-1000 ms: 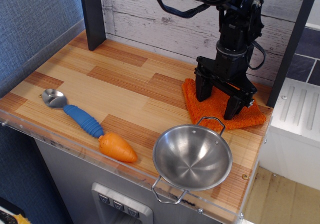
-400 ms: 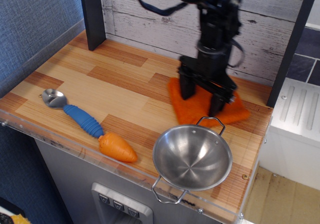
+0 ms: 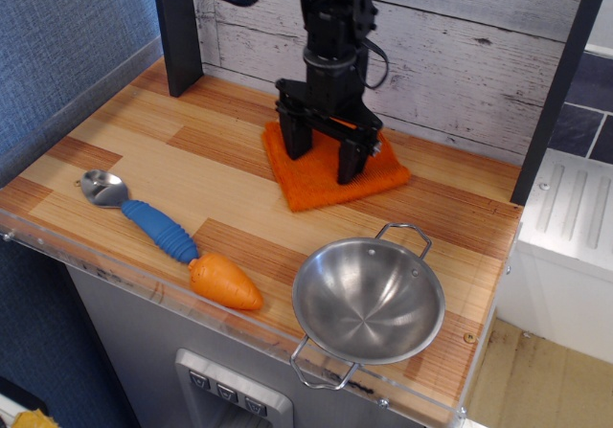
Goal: Place the cloth behind the spoon.
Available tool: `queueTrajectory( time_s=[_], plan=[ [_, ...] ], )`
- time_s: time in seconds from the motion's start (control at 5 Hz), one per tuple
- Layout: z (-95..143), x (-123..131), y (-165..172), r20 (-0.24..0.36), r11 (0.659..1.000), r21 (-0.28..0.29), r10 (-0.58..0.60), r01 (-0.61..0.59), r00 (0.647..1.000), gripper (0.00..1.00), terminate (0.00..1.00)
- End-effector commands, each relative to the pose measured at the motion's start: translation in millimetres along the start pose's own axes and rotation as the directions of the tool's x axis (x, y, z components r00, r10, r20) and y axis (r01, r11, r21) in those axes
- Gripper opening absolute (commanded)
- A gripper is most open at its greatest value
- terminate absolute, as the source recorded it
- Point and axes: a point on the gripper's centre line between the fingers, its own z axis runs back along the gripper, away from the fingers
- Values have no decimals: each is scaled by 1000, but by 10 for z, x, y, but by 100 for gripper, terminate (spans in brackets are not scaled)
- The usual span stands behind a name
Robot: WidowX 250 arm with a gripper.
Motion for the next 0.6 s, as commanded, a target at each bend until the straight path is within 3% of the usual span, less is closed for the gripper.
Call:
queueTrajectory(
  time_s=[0.0, 0.4],
  plan=[
    [64, -230, 850, 3, 988, 40, 153, -153, 988, 100, 0],
    [224, -357, 1287, 25, 968, 72, 240, -241, 970, 100, 0]
  ],
)
